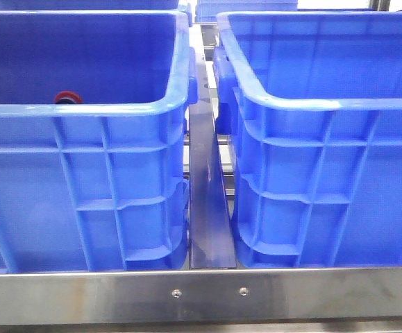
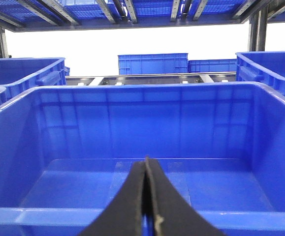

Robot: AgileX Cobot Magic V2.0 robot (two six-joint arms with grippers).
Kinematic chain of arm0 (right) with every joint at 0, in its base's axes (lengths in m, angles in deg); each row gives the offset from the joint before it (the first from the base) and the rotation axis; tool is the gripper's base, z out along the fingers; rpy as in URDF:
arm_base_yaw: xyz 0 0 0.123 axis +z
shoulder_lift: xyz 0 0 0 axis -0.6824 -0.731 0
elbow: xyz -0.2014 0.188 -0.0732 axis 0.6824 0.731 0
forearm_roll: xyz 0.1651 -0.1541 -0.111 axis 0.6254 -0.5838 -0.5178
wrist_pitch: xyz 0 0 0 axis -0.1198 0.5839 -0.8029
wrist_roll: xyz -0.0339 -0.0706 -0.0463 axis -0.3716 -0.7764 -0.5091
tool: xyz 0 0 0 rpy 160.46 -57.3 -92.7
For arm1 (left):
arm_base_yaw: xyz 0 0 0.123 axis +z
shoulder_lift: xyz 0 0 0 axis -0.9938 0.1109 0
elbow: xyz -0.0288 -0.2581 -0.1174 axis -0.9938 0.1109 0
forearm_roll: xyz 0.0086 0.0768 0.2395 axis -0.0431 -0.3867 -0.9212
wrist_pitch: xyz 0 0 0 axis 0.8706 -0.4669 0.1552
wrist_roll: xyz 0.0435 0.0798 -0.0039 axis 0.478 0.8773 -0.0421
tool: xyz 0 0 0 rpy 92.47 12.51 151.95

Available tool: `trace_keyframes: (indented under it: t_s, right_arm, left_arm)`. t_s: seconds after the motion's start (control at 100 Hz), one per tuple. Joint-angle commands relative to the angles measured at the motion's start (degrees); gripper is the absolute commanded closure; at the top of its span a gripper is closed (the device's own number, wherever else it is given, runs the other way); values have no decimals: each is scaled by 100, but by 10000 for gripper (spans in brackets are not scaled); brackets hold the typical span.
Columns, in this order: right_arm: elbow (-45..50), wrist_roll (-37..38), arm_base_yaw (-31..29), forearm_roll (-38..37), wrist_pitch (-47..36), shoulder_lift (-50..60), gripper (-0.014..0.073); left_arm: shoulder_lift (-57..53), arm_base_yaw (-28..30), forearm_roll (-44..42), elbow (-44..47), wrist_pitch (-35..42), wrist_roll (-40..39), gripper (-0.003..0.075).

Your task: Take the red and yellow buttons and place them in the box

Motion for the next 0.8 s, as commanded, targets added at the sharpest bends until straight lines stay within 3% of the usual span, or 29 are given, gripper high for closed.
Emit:
trace_keyframes:
  t_s: [0.0, 0.51, 0.79]
  right_arm:
    - [-116, -14, -3, -25, -473, 136, 662]
    - [-116, -14, -3, -25, -473, 136, 662]
    - [-116, -14, -3, -25, -473, 136, 662]
  left_arm:
    - [-191, 13, 43, 283, 493, -28, 739]
    - [-169, 13, 67, -134, 420, -28, 739]
    - [766, 13, 200, -1948, -1325, -28, 739]
